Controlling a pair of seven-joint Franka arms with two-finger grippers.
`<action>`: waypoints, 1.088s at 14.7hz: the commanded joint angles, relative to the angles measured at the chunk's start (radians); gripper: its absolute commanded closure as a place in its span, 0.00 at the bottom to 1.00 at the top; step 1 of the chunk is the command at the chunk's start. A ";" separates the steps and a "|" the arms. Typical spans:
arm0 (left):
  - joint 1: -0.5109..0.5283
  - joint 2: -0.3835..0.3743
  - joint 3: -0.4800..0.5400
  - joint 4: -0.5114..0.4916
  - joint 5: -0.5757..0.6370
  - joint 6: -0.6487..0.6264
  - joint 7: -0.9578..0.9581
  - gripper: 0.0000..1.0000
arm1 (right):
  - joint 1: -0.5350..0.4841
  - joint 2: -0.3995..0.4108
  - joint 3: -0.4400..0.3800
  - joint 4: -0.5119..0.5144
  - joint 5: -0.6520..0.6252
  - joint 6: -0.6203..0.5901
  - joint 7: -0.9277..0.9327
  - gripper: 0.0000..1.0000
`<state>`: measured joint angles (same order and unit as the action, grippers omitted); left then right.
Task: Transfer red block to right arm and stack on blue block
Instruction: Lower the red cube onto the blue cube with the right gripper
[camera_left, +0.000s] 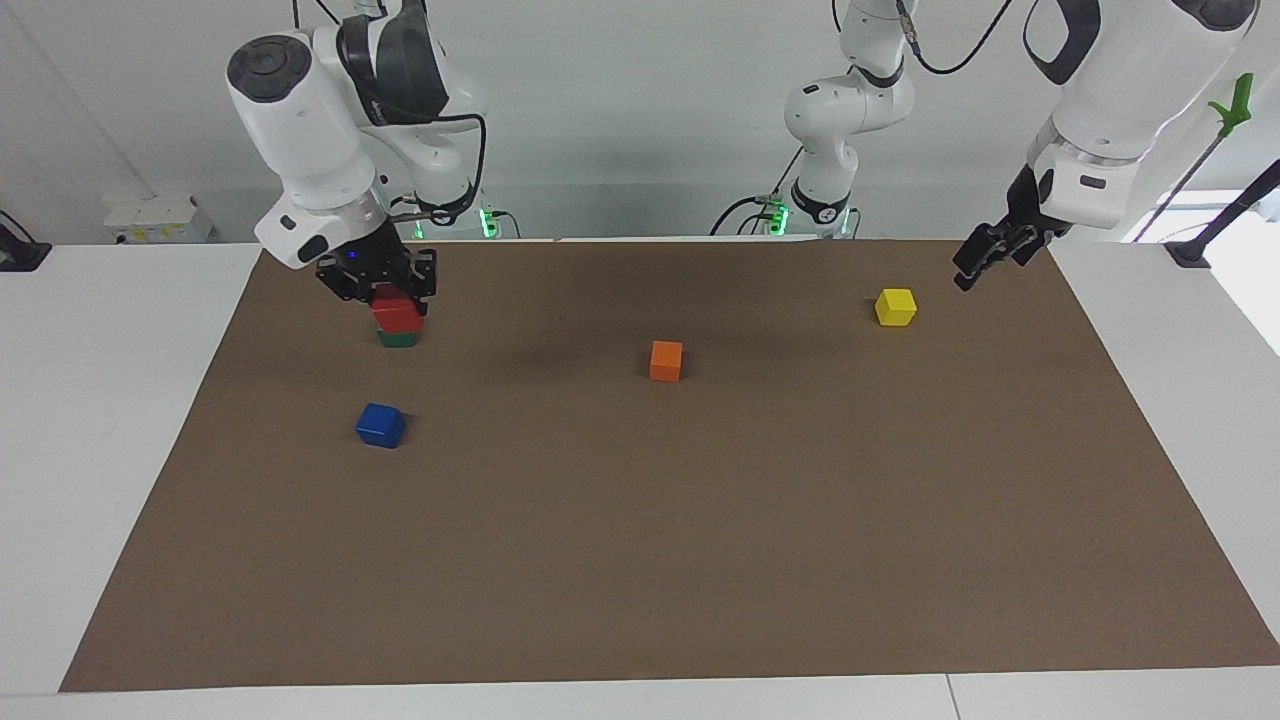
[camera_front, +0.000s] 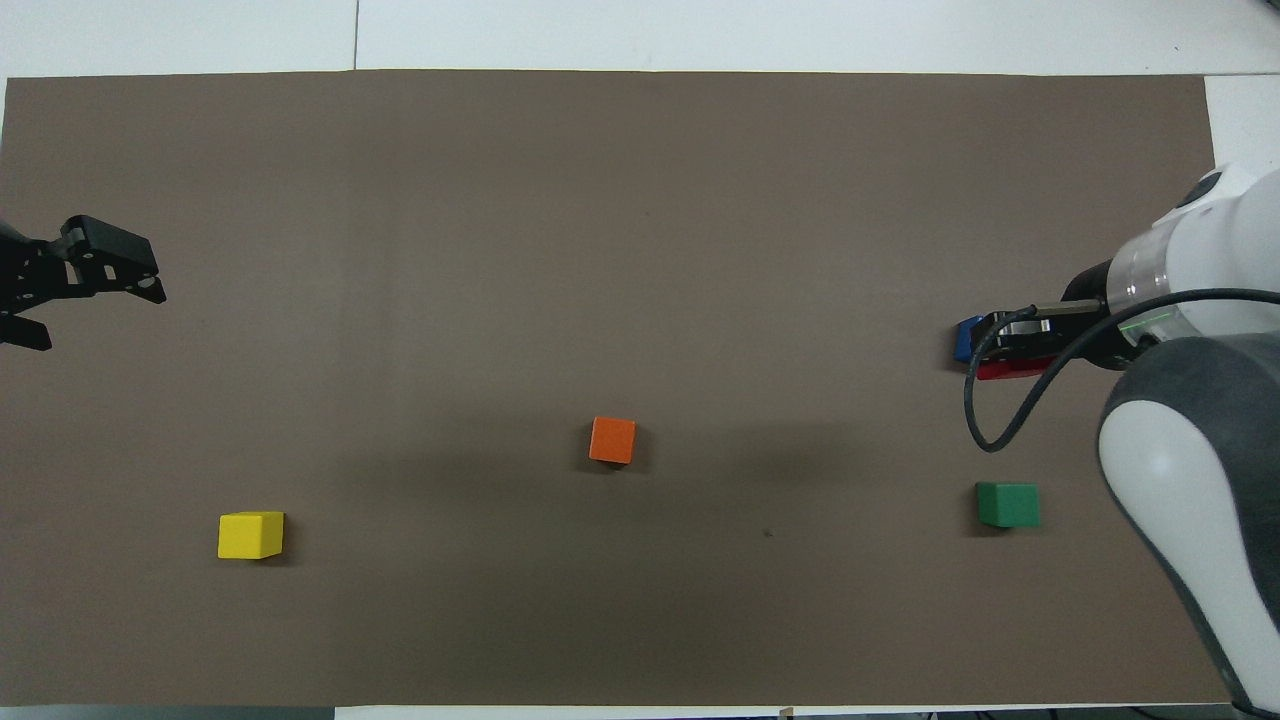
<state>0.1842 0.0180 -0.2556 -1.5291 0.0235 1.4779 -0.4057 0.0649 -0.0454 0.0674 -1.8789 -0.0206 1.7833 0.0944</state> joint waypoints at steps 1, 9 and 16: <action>-0.052 -0.058 0.070 -0.046 0.015 -0.021 0.019 0.00 | -0.017 0.039 0.005 -0.042 -0.053 0.086 0.015 1.00; -0.140 -0.024 0.174 -0.037 -0.029 0.029 0.038 0.00 | -0.114 0.090 0.006 -0.226 -0.056 0.430 0.013 1.00; -0.158 -0.036 0.187 -0.048 -0.030 -0.002 0.047 0.00 | -0.140 0.140 0.005 -0.275 -0.056 0.571 0.005 1.00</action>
<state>0.0382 -0.0060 -0.0854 -1.5653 0.0069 1.4870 -0.3808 -0.0493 0.0788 0.0618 -2.1379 -0.0597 2.2895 0.0859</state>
